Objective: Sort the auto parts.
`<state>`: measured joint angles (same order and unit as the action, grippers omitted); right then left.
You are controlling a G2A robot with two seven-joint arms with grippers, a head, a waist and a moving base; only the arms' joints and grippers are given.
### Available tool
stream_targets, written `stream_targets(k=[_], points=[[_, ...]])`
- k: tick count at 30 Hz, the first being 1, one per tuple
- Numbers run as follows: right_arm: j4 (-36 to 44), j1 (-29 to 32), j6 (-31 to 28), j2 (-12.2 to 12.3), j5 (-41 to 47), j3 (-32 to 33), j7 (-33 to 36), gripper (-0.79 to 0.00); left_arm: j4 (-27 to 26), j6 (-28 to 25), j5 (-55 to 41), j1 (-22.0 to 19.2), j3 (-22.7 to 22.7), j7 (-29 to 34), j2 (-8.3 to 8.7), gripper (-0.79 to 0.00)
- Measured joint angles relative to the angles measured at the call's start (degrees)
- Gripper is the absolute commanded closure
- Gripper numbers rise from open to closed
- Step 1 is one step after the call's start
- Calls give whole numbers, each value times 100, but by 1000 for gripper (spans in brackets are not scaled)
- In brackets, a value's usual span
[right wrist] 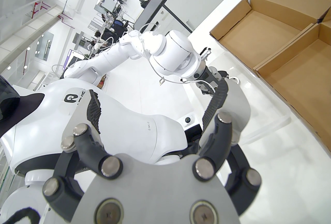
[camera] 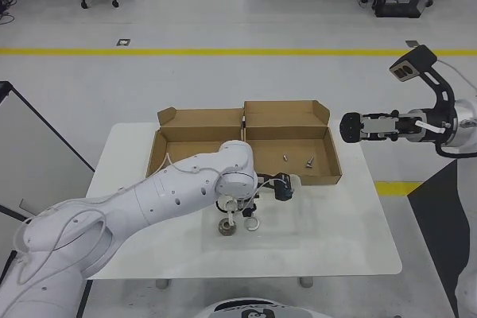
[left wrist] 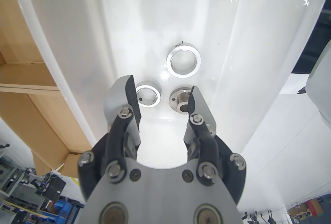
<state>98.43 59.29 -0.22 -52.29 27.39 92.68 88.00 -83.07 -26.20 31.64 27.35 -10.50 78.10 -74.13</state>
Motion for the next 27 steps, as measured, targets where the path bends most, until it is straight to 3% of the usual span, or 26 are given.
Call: stream_targets(k=[14,27], points=[[0,0,0,0,0,0,0,-785,629,-253,226,267,75,-253,-354,-342],[0,0,0,0,0,0,0,-785,972,-289,351,444,75,-290,-506,-339]])
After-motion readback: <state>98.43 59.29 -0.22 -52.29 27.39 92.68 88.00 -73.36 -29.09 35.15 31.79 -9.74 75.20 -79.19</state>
